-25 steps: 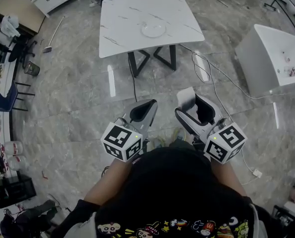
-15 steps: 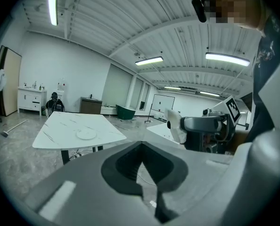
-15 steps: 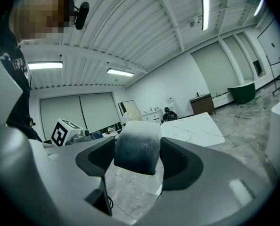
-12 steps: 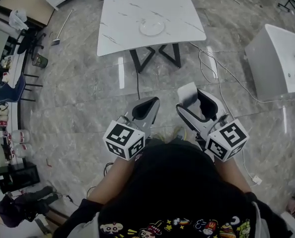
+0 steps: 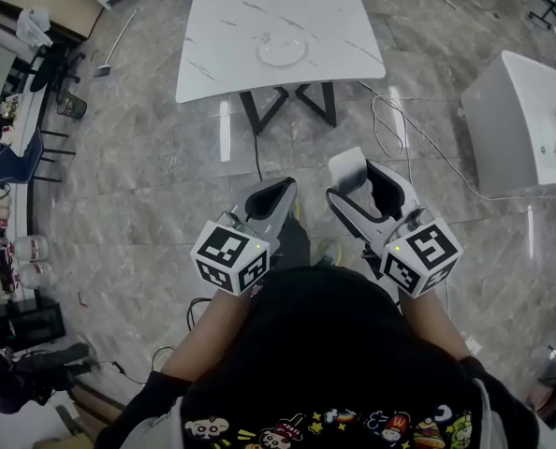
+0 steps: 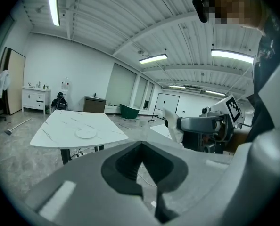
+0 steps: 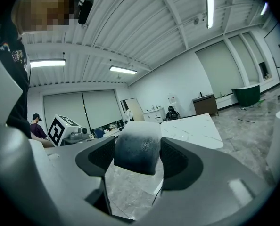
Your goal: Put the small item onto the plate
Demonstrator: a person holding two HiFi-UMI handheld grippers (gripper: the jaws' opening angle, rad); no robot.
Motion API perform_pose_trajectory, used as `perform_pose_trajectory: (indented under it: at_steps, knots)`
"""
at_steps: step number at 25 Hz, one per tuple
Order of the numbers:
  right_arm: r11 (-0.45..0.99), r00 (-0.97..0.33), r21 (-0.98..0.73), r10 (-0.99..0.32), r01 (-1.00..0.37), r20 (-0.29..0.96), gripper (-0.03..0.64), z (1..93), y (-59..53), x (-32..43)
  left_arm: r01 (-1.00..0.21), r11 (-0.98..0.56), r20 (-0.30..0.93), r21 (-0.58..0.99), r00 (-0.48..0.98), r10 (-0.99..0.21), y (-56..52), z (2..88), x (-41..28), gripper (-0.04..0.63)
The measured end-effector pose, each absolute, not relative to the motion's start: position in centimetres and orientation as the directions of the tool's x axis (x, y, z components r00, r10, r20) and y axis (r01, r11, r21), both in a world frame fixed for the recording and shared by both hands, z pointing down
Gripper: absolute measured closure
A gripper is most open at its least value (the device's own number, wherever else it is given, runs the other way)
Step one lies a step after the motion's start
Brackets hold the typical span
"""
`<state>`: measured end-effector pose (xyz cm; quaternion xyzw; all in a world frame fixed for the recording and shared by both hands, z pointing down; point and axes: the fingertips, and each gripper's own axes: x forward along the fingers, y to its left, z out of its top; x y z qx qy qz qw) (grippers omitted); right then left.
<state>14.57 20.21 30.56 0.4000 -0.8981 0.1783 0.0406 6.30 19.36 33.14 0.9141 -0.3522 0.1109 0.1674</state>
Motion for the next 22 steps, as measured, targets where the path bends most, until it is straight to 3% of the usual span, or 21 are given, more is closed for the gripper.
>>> perform_pose_trajectory:
  at_steps: [22]
  knots:
    - [0.578, -0.626, -0.242, -0.719, -0.780, 0.302, 0.287, 30.6, 6.3, 6.0, -0.634, -0.706, 0.252, 0.317, 0.773, -0.581, 4.1, 33.5, -1.4, 0.595]
